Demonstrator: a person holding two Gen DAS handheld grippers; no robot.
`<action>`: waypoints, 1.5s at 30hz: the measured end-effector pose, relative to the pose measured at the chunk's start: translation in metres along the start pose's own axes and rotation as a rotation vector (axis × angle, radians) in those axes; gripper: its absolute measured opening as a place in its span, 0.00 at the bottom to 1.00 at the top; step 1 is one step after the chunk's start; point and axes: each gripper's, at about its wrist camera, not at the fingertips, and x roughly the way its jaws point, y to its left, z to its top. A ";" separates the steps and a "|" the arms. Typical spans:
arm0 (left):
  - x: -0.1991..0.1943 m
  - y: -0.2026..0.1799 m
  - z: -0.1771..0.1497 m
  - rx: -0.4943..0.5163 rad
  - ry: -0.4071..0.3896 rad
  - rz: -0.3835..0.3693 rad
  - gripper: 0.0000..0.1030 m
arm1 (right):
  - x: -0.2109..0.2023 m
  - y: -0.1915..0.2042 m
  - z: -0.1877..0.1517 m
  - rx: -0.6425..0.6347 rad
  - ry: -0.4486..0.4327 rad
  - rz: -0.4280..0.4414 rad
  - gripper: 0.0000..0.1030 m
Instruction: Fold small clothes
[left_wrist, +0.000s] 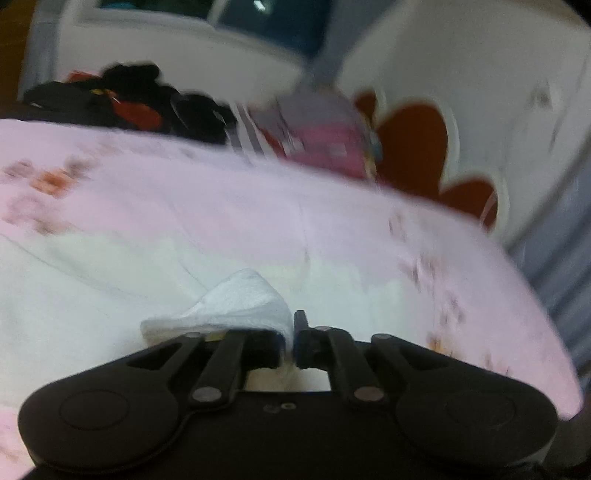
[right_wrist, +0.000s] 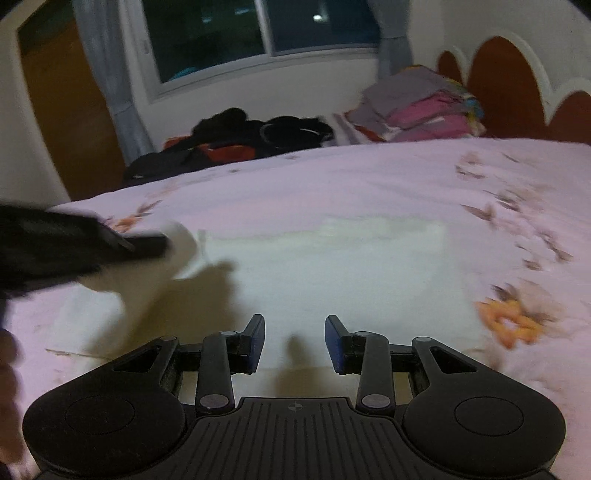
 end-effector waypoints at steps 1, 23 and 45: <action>0.007 -0.007 -0.006 0.009 0.037 0.006 0.22 | -0.002 -0.007 -0.001 0.005 0.002 -0.005 0.35; -0.085 0.071 -0.045 -0.018 -0.008 0.432 0.77 | 0.025 0.062 -0.016 -0.203 0.045 0.156 0.72; -0.060 0.085 -0.037 0.043 -0.113 0.498 0.23 | 0.039 -0.029 0.022 0.067 0.063 0.057 0.03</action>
